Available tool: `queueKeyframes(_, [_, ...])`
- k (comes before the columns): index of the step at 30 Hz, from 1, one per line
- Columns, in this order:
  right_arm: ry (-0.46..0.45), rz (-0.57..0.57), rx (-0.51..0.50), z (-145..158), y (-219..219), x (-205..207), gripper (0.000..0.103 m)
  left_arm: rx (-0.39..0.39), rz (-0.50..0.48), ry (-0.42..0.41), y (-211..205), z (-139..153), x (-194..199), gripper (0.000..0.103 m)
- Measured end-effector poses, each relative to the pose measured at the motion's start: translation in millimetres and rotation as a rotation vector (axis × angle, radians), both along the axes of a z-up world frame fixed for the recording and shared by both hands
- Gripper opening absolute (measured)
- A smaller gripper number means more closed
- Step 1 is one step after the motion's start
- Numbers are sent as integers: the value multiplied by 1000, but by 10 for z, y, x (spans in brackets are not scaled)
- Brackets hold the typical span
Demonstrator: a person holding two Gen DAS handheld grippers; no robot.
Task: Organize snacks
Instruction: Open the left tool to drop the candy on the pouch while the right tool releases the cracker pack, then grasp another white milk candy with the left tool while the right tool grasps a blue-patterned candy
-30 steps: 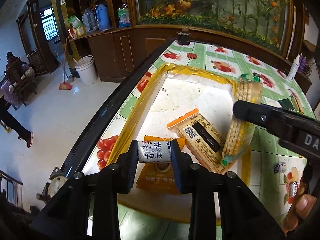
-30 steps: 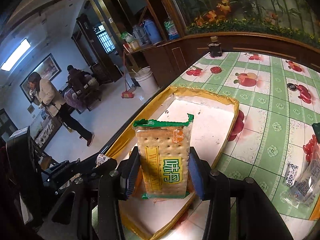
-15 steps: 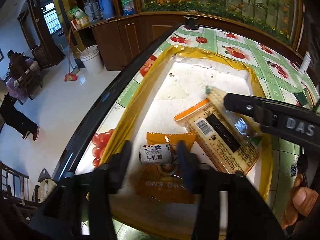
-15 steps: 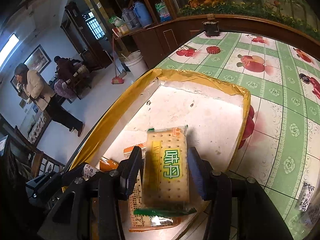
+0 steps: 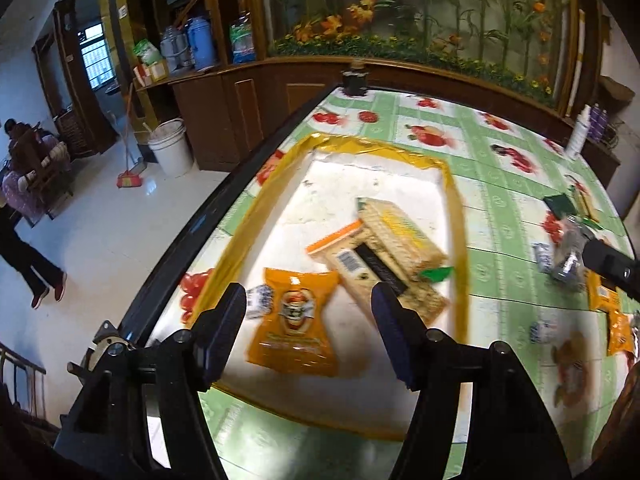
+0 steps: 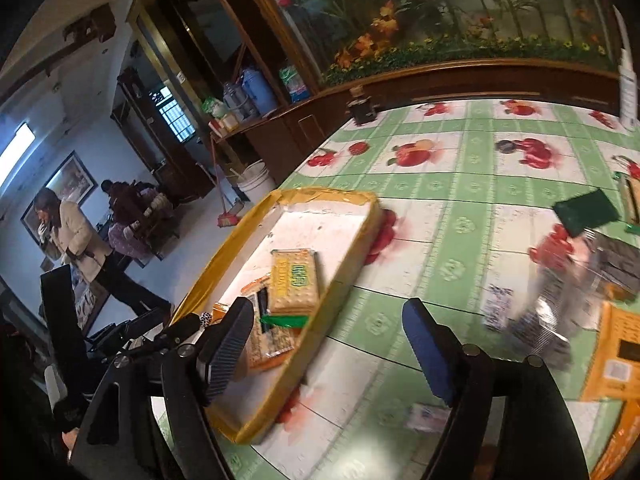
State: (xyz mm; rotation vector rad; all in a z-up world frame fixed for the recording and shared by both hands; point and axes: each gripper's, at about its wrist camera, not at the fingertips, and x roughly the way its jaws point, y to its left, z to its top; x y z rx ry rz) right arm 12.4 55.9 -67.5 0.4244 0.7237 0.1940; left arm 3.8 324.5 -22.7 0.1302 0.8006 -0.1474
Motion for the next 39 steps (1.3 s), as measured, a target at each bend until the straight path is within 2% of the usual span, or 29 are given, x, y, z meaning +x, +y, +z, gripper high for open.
queueKeyframes(5, [34, -121, -3, -134, -459, -526, 79, -17, -108, -6, -335, 59, -215, 65])
queueKeyframes(10, [80, -152, -38, -319, -608, -847, 80, -10, -210, 21, -708, 14, -376, 65])
queueKeyframes(14, [102, -130, -89, -422, -523, -967, 80, 18, -267, 27, -916, -49, -476, 65])
queueKeyframes(20, [122, -37, -244, -534, -142, -946, 75, 84, -390, 33, -1206, -154, -522, 64])
queueKeyframes(21, [131, -26, -276, -550, -89, -915, 69, 97, -425, 39, -1263, -174, -524, 64])
queueKeyframes(22, [141, -15, -294, -568, -49, -899, 59, 99, -453, 43, -1309, -195, -524, 64])
queueKeyframes(24, [172, -3, -333, -610, 2, -847, 49, 124, -500, 47, -1419, -238, -517, 64])
queueKeyframes(26, [207, 11, -336, -671, -1, -811, 41, 144, -546, 49, -1525, -292, -506, 64])
queueKeyframes(28, [226, 11, -341, -700, -19, -806, 25, 168, -568, 57, -1624, -356, -472, 64])
queueKeyframes(30, [233, 9, -332, -701, -72, -835, 21, 174, -585, 70, -1706, -414, -426, 64])
queueKeyframes(34, [240, -8, -272, -691, -217, -929, 21, 154, -676, 123, -1817, -509, -412, 64])
queueKeyframes(37, [242, -23, -230, -688, -323, -983, 21, 165, -712, 131, -1863, -558, -459, 64])
queueKeyframes(39, [242, -32, -209, -683, -367, -1006, 21, 175, -707, 128, -1868, -606, -479, 49])
